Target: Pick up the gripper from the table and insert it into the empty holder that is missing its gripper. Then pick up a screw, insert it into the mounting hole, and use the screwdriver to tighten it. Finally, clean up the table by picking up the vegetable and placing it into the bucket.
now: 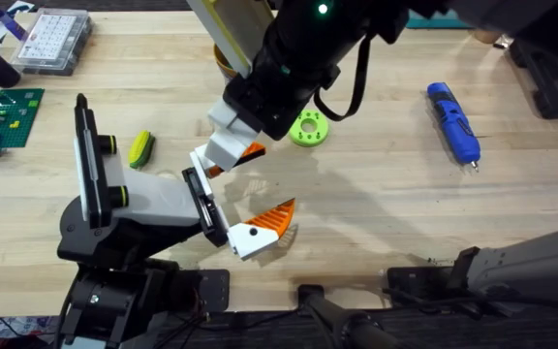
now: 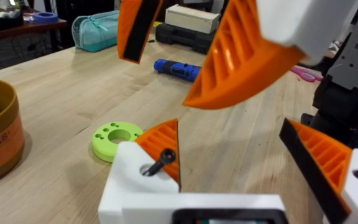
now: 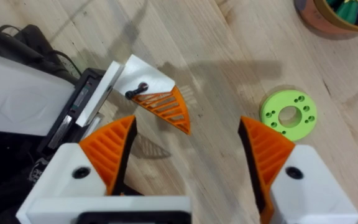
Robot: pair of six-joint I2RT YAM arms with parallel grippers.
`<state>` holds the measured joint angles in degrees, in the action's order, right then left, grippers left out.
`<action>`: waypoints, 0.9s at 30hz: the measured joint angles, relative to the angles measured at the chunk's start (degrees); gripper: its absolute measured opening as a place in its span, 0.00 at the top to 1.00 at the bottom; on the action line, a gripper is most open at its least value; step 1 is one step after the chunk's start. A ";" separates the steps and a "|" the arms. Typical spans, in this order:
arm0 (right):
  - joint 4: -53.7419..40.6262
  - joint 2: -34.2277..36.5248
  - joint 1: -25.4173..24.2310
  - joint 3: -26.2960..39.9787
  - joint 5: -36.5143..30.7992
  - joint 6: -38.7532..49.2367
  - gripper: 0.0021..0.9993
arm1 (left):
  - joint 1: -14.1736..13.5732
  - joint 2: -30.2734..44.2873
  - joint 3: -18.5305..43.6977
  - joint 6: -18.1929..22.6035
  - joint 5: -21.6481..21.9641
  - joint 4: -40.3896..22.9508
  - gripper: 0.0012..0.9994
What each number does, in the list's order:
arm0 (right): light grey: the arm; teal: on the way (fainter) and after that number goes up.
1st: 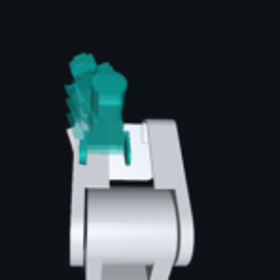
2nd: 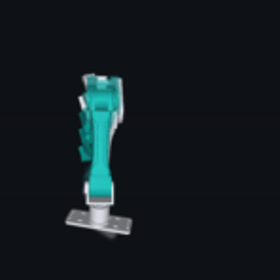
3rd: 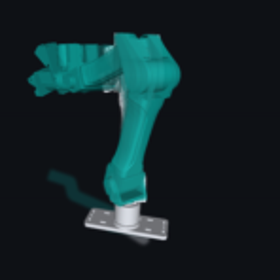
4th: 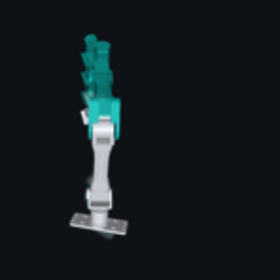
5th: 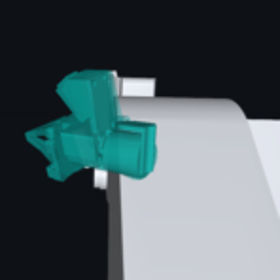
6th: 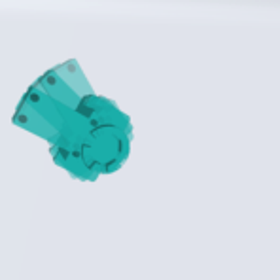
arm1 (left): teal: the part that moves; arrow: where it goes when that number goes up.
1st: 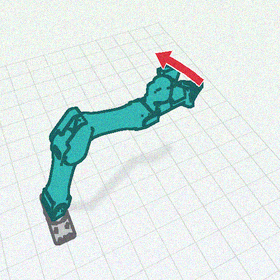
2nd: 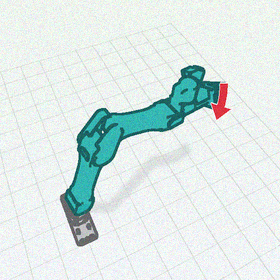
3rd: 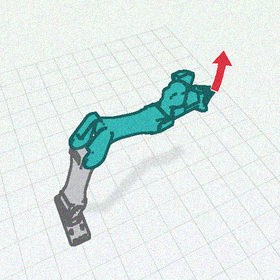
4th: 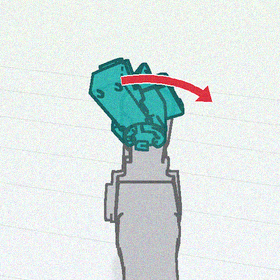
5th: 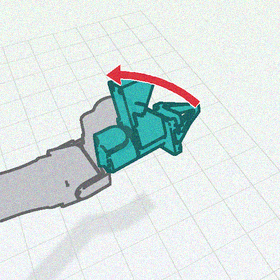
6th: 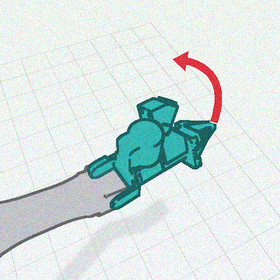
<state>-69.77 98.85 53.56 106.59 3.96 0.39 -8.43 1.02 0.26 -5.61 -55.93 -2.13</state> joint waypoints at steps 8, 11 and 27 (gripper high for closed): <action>1.97 0.00 0.04 0.00 2.36 1.05 0.01 | -0.01 0.00 0.02 -0.04 0.03 -1.35 0.01; 2.18 0.02 0.04 0.00 3.07 1.40 0.01 | -0.02 0.00 0.02 -0.04 0.05 -1.35 0.01; 2.46 0.06 4.17 0.00 3.44 3.43 0.01 | -0.02 0.00 0.02 -0.04 0.05 -1.35 0.01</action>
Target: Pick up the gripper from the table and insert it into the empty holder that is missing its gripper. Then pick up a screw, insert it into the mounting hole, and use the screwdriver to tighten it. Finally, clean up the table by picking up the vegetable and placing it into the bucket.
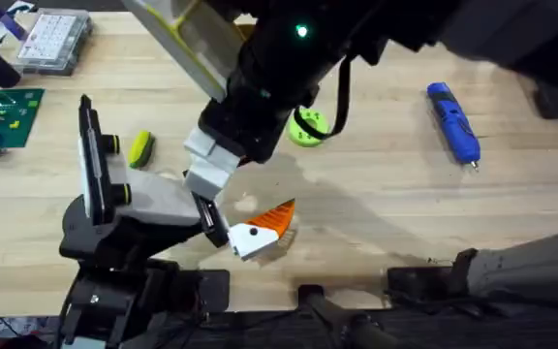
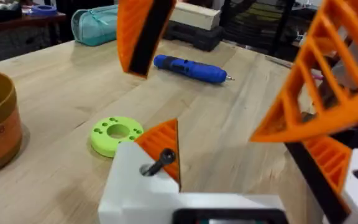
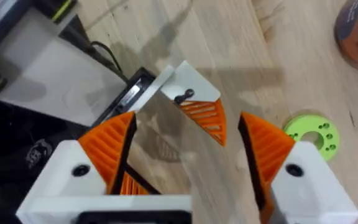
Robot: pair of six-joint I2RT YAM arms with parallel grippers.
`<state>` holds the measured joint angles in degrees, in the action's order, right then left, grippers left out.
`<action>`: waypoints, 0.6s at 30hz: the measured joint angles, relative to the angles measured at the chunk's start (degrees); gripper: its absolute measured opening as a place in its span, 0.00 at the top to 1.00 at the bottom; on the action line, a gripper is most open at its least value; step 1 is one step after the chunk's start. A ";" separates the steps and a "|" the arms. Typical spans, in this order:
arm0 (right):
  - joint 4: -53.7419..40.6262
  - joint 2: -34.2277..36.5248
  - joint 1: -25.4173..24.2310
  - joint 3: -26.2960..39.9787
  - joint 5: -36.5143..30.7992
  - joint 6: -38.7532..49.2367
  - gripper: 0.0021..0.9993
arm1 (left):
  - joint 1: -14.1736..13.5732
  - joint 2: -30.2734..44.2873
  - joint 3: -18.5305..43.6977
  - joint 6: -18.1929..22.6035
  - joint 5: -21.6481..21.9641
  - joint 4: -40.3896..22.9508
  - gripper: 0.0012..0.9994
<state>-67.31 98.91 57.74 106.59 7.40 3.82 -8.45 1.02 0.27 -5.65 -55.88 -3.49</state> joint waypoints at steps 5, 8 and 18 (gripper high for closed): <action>1.50 1.26 0.15 0.00 -0.11 -0.40 0.06 | 0.02 0.00 0.00 0.02 0.01 0.00 0.01; 1.94 2.23 0.29 0.00 -0.27 -0.48 0.12 | 0.02 0.00 0.00 0.00 -0.02 0.00 0.01; 2.57 3.44 0.39 -0.02 -0.48 -0.62 0.34 | 0.02 0.00 0.00 0.00 -0.02 0.00 0.01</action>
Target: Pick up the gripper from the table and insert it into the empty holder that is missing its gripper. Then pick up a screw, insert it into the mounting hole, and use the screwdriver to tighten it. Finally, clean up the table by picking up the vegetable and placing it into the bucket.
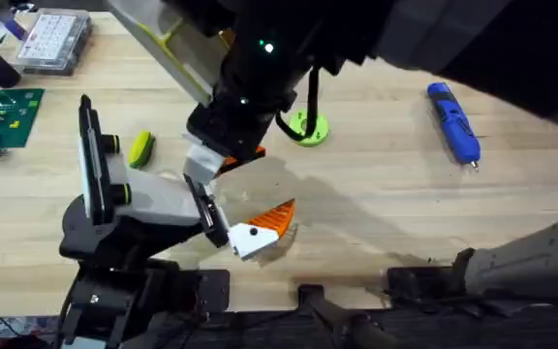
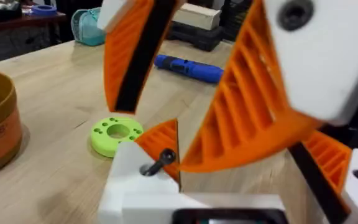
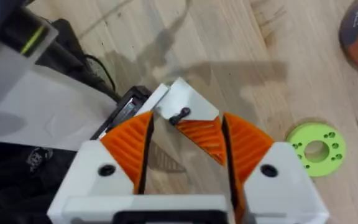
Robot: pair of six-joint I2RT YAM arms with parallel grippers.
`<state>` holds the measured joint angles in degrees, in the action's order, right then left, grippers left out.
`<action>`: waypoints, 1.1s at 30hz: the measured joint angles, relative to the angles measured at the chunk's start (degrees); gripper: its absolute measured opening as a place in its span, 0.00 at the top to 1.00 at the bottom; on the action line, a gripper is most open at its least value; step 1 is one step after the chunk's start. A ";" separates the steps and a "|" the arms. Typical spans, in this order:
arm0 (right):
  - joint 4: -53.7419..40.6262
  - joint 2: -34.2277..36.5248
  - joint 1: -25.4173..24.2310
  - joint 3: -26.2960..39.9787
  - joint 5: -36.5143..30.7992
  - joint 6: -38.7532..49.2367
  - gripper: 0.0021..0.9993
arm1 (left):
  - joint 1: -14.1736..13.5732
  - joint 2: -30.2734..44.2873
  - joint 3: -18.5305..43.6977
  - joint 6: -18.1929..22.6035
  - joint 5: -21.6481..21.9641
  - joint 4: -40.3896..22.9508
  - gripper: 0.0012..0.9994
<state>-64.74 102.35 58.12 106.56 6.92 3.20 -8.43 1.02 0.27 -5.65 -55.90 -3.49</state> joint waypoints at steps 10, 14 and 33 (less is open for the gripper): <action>0.92 0.09 0.00 0.00 0.00 -0.17 0.44 | 0.00 0.00 0.00 0.00 0.00 0.00 0.01; 0.86 0.49 0.00 0.00 0.00 -0.17 0.46 | -0.02 0.00 0.00 0.00 0.02 0.00 0.01; 0.75 2.44 0.00 -0.02 0.00 -0.17 0.67 | 0.00 0.00 0.00 0.02 0.00 0.00 0.01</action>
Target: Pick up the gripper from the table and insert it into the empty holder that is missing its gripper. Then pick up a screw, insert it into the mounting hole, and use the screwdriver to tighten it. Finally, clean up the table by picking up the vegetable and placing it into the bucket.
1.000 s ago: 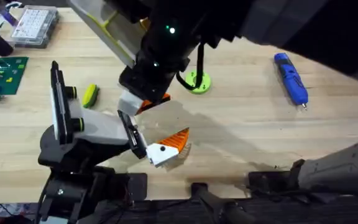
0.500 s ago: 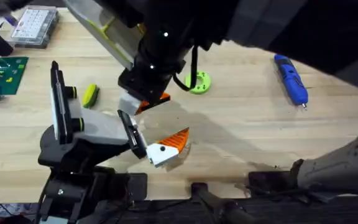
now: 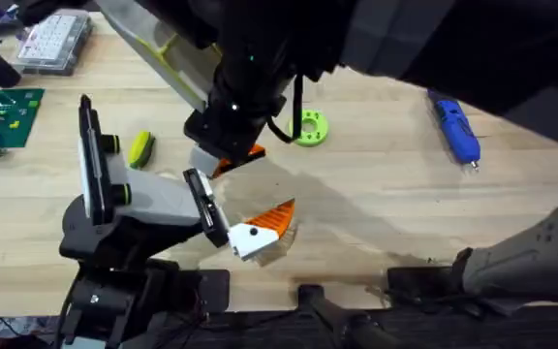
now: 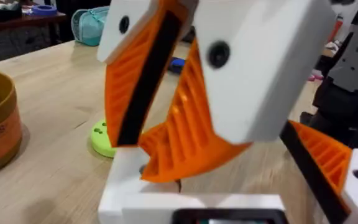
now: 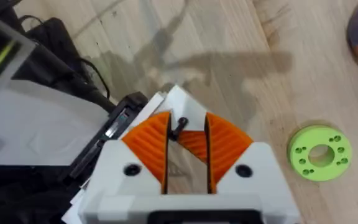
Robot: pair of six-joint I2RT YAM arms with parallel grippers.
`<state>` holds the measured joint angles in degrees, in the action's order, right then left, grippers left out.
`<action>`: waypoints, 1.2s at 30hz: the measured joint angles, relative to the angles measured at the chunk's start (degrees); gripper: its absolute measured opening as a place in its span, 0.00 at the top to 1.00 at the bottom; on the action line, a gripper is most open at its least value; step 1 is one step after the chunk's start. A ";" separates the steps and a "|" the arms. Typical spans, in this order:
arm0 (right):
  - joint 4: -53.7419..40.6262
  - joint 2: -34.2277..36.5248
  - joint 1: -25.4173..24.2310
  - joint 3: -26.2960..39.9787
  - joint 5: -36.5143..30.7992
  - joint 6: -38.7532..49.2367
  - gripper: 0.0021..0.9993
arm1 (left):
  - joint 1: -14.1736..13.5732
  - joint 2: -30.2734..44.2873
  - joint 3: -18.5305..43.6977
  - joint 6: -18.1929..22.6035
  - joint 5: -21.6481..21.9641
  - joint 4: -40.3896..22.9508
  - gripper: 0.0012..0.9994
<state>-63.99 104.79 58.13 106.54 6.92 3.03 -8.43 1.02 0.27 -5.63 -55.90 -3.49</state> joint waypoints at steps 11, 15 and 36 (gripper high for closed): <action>-0.19 0.00 0.00 0.00 0.02 -0.02 0.72 | 0.00 0.00 0.00 -0.02 0.00 0.00 0.01; -0.78 0.00 0.00 0.00 0.02 -0.04 0.69 | -0.02 0.00 0.00 -0.02 0.02 -0.02 0.01; -3.02 0.00 0.00 0.85 0.02 -0.04 0.72 | 0.00 0.00 0.00 -0.02 0.00 0.00 0.01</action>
<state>-67.00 104.79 58.13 107.39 6.94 2.98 -8.43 1.02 0.27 -5.65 -55.90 -3.49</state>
